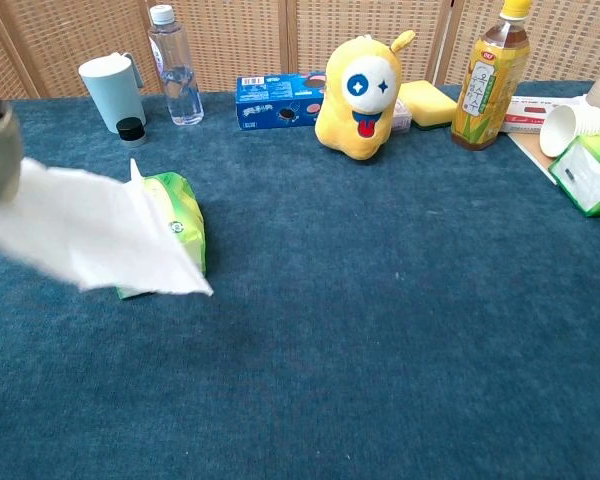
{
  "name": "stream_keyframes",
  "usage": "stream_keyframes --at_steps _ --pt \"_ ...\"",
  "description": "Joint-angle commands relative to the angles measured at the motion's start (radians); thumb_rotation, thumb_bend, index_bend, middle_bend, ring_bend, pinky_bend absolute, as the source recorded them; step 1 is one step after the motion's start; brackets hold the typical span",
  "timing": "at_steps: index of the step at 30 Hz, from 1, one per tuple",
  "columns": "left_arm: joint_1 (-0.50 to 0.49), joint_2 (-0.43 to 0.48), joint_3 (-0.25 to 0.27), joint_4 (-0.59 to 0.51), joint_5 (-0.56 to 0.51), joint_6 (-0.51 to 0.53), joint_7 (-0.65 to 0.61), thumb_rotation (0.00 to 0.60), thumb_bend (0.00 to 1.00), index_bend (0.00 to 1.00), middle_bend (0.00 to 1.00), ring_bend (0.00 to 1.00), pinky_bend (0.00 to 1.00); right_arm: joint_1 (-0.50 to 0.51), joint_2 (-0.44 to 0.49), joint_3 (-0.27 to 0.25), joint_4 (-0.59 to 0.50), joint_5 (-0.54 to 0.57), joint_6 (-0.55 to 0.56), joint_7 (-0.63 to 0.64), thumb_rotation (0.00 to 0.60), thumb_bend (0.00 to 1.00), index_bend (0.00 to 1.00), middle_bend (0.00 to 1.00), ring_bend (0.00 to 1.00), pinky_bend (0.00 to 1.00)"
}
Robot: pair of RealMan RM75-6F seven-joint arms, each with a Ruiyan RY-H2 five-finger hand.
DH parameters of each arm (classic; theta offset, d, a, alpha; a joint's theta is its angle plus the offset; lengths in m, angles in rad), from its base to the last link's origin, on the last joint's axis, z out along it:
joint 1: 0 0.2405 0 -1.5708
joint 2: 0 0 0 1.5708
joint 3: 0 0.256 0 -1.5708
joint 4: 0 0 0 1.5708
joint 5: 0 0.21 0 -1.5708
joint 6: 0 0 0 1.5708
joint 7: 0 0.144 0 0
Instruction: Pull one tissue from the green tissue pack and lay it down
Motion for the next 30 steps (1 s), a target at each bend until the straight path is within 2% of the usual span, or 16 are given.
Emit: stream_keyframes --at_steps 1,6,9,10,12,14,16,17,19,21,27,30 --pt "0.052 -0.009 0.075 0.122 0.021 0.002 -0.069 0.6 0.56 0.79 0.86 0.69 0.73 0.001 -0.002 -0.001 0.0 0.0 -0.001 -0.004 0.6 0.0 0.0 0.0 0.0 0.0" --pt "0.098 -0.059 0.111 0.262 -0.024 -0.028 -0.125 0.6 0.55 0.78 0.85 0.66 0.73 0.001 -0.007 -0.004 -0.002 -0.001 -0.002 -0.015 0.6 0.0 0.0 0.0 0.0 0.0" --pt "0.118 -0.064 0.128 0.311 -0.073 -0.071 -0.148 0.6 0.53 0.76 0.75 0.57 0.72 0.001 -0.009 -0.005 -0.002 -0.002 -0.001 -0.021 0.6 0.0 0.0 0.0 0.0 0.0" --pt "0.123 -0.061 0.131 0.315 -0.09 -0.089 -0.148 0.6 0.52 0.72 0.68 0.5 0.7 0.002 -0.01 -0.005 -0.003 -0.001 -0.002 -0.023 0.6 0.0 0.0 0.0 0.0 0.0" --pt "0.126 -0.05 0.139 0.314 -0.116 -0.123 -0.147 0.6 0.51 0.61 0.52 0.38 0.63 0.002 -0.011 -0.005 -0.002 0.0 -0.004 -0.027 0.6 0.0 0.0 0.0 0.0 0.0" --pt "0.13 -0.024 0.146 0.297 -0.158 -0.167 -0.147 0.6 0.45 0.45 0.36 0.23 0.51 0.003 -0.012 -0.007 -0.003 0.002 -0.007 -0.031 0.6 0.0 0.0 0.0 0.0 0.0" --pt "0.135 0.011 0.147 0.263 -0.209 -0.198 -0.157 0.6 0.25 0.23 0.19 0.06 0.33 0.003 -0.011 -0.007 -0.006 0.005 -0.009 -0.033 0.6 0.0 0.0 0.0 0.0 0.0" --pt "0.137 0.025 0.144 0.247 -0.228 -0.202 -0.164 0.6 0.13 0.14 0.11 0.01 0.25 0.003 -0.01 -0.006 -0.007 0.006 -0.009 -0.032 0.6 0.0 0.0 0.0 0.0 0.0" --pt "0.146 0.054 0.13 0.208 -0.261 -0.185 -0.188 0.6 0.02 0.03 0.03 0.0 0.18 0.004 -0.009 -0.006 -0.008 0.007 -0.01 -0.031 0.6 0.0 0.0 0.0 0.0 0.0" --pt "0.154 0.076 0.119 0.18 -0.274 -0.157 -0.21 0.6 0.0 0.0 0.01 0.0 0.17 0.004 -0.009 -0.007 -0.009 0.006 -0.011 -0.03 0.6 0.0 0.0 0.0 0.0 0.0" --pt "0.172 0.15 0.092 0.084 -0.302 -0.095 -0.233 0.6 0.0 0.0 0.0 0.0 0.17 0.004 -0.012 -0.01 -0.009 0.001 -0.01 -0.037 0.6 0.0 0.0 0.0 0.0 0.0" --pt "0.204 0.206 0.063 -0.013 -0.371 -0.046 -0.224 0.6 0.0 0.0 0.0 0.0 0.17 0.004 -0.013 -0.011 -0.01 -0.002 -0.008 -0.041 0.6 0.0 0.0 0.0 0.0 0.0"
